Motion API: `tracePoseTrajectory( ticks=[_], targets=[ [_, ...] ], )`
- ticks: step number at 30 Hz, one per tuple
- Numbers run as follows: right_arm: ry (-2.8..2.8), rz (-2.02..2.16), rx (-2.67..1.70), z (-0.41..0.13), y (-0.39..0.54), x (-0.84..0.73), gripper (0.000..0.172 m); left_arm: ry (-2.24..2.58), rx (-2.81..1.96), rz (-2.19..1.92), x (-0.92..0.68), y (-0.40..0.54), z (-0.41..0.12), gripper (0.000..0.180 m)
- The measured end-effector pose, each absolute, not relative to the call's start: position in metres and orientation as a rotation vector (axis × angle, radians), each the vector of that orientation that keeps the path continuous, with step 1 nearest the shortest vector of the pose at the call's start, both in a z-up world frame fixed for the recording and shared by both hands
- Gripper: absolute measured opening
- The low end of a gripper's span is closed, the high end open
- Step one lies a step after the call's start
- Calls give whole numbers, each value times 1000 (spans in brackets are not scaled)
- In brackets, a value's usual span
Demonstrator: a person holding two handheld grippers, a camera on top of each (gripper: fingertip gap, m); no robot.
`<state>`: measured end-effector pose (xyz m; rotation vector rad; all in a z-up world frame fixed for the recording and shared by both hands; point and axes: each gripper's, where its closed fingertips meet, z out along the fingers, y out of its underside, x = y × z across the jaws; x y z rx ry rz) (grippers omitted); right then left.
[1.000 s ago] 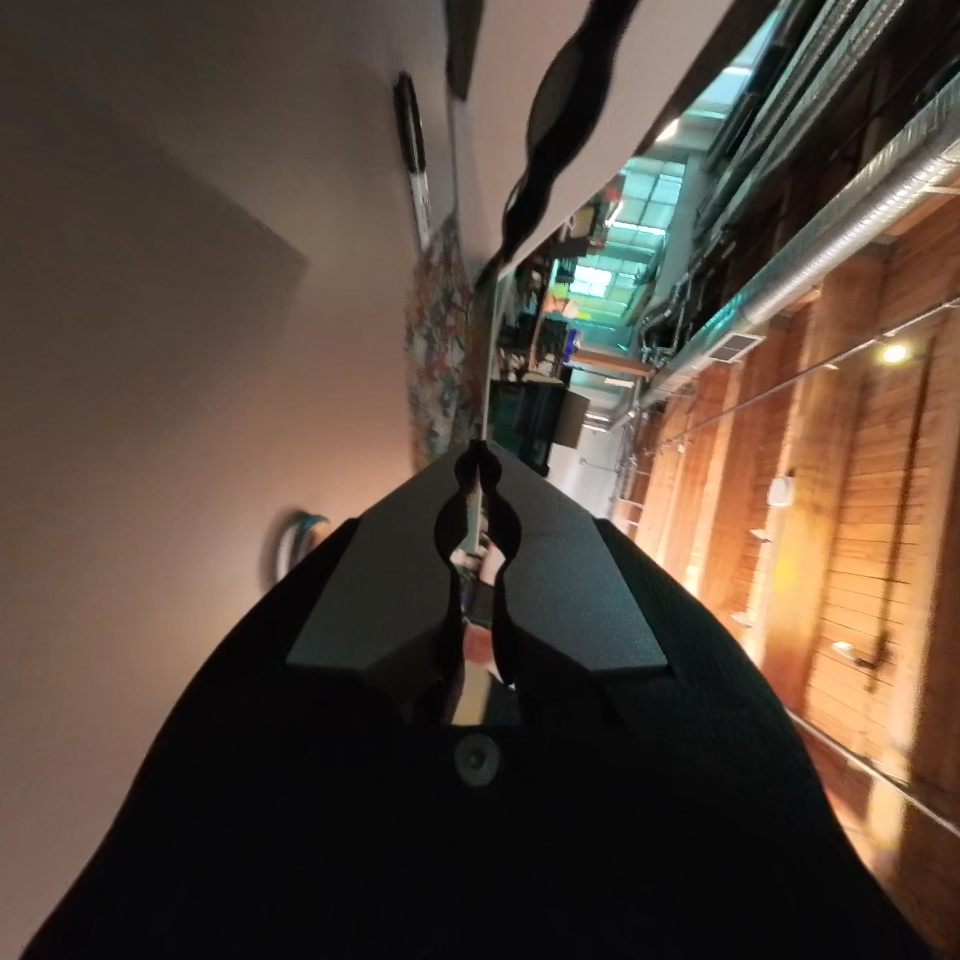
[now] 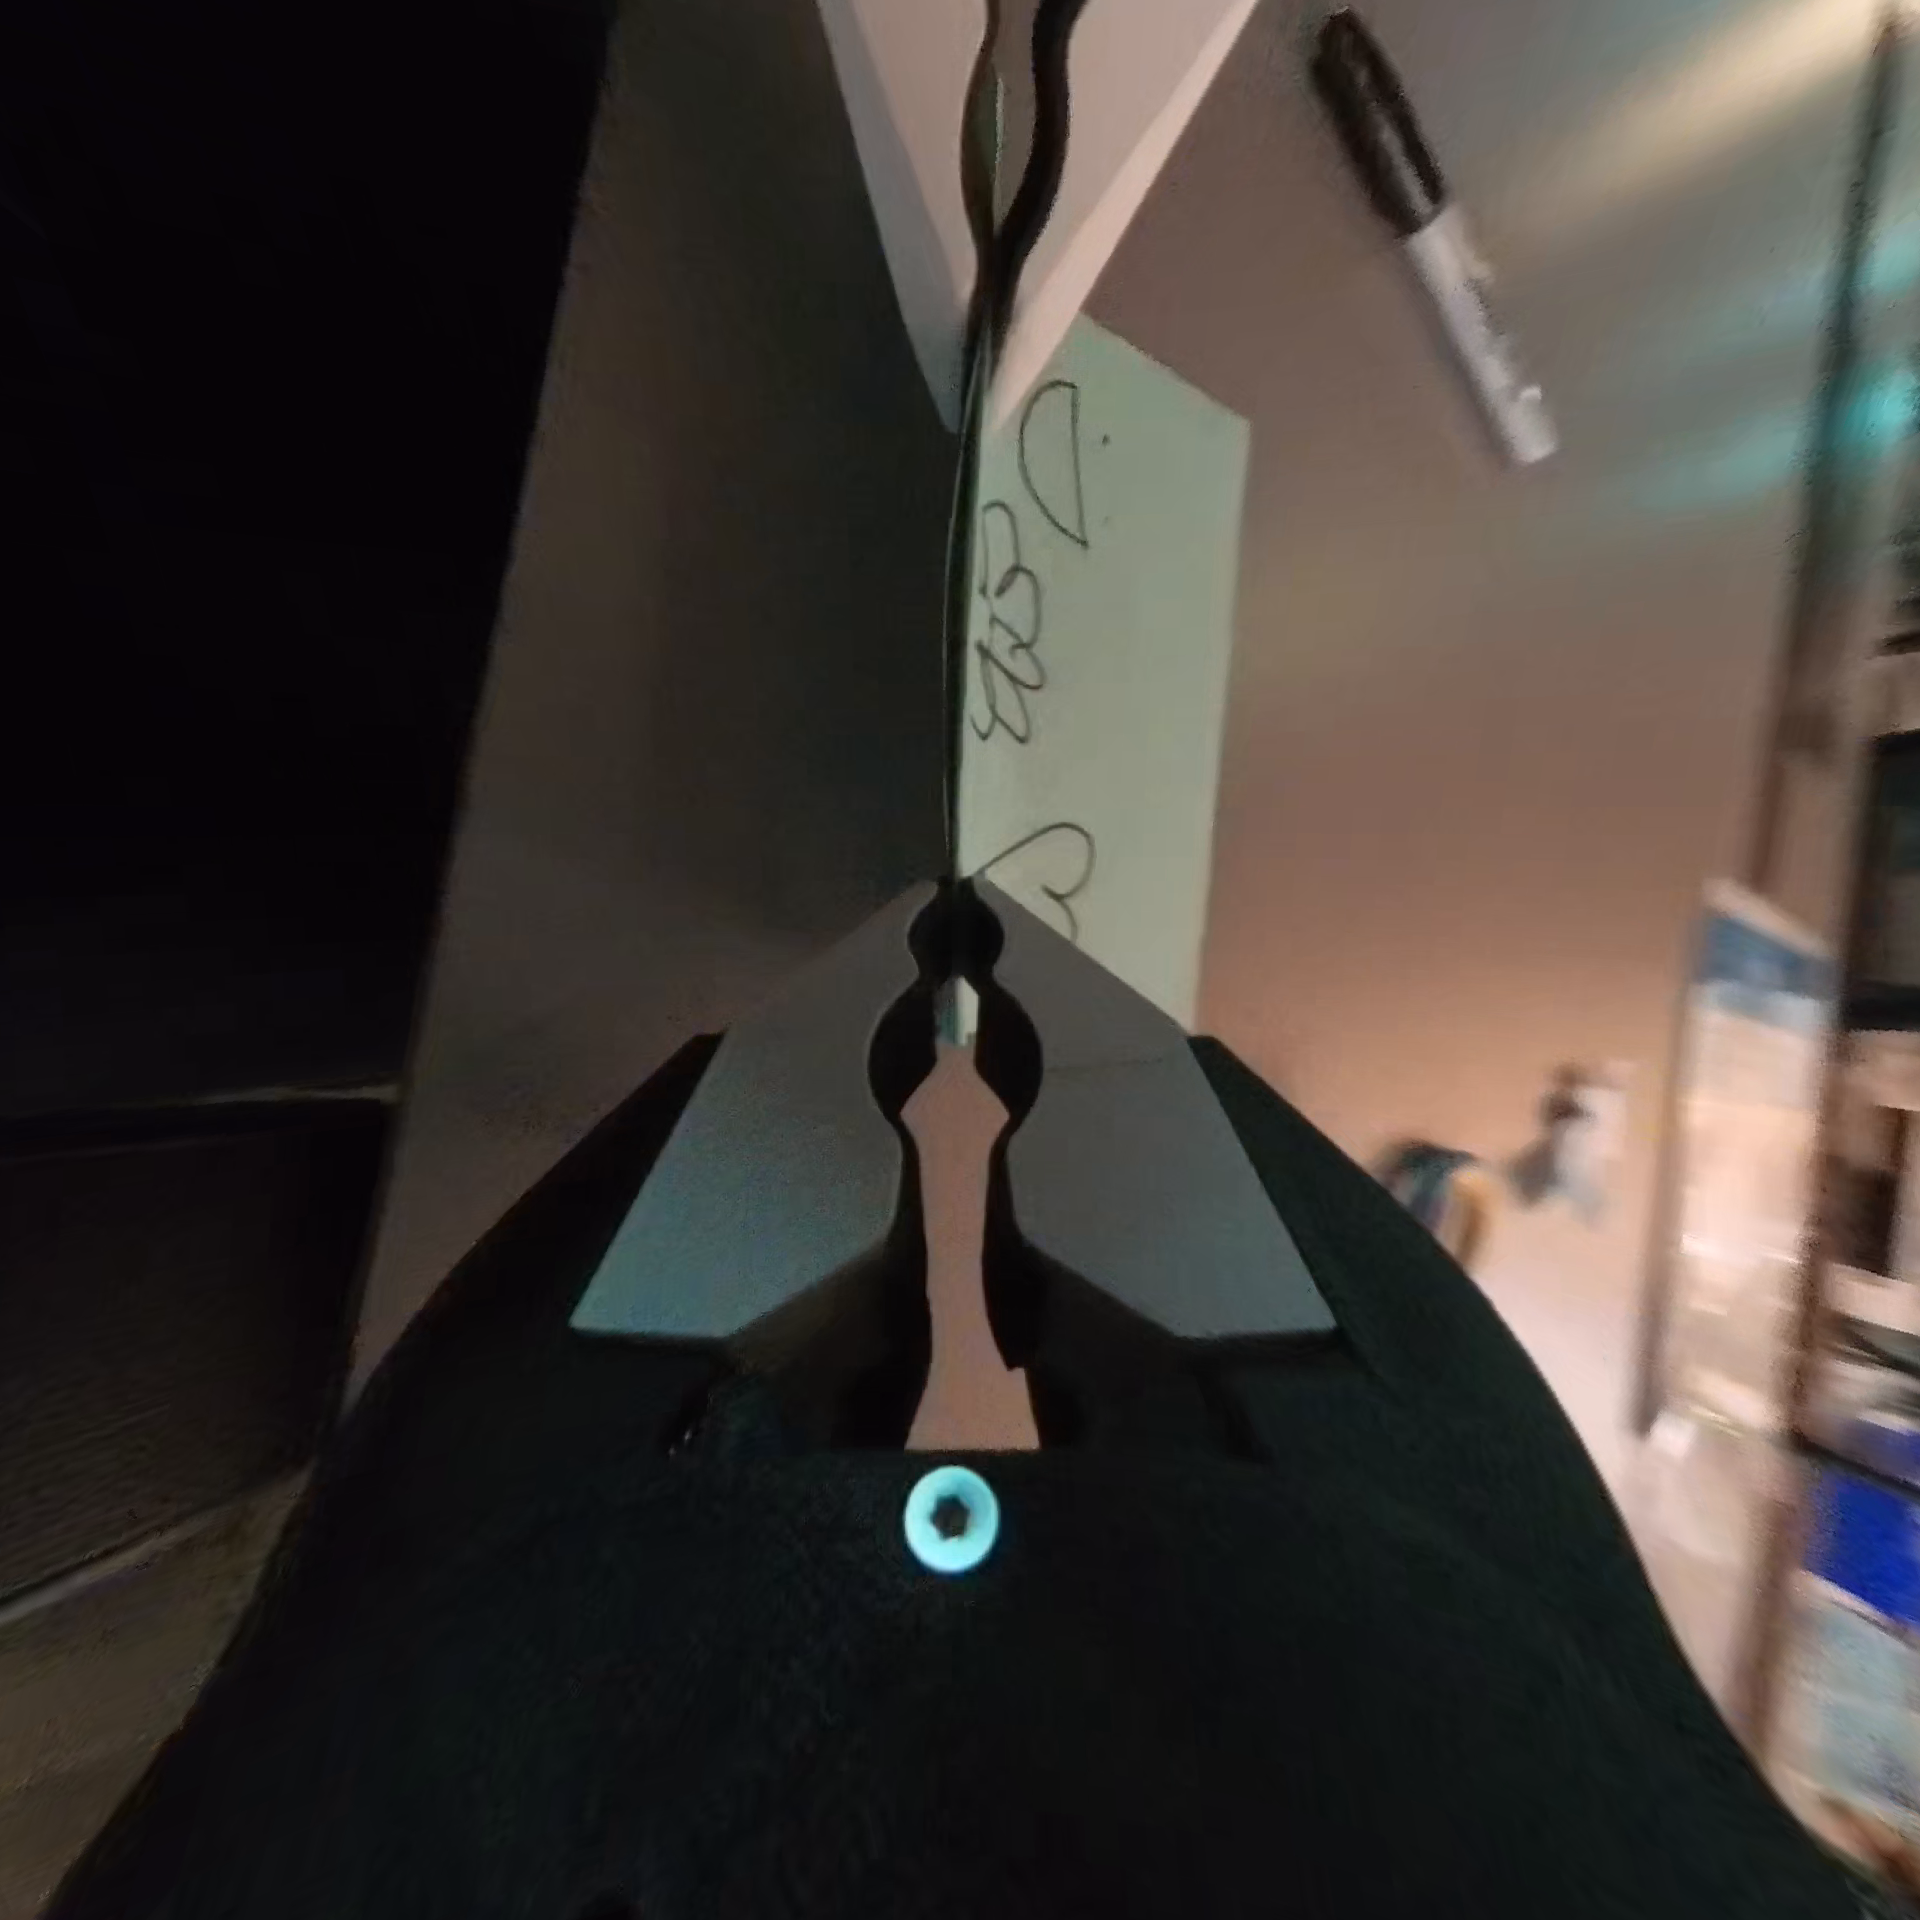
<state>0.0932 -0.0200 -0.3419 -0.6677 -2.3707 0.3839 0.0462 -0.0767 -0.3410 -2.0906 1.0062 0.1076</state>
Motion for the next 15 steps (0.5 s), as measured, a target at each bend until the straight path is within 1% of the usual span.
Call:
tracePoseTrajectory(
  ticks=[7,15],
  targets=[
    [-2510,781,-1009,-348,-26,97,0,752,-2289,-492,48,-82,-348,0],
    [-2497,1246,-1412,-346,-26,96,0,500,-2361,-845,35,-78,-346,0]
  ],
)
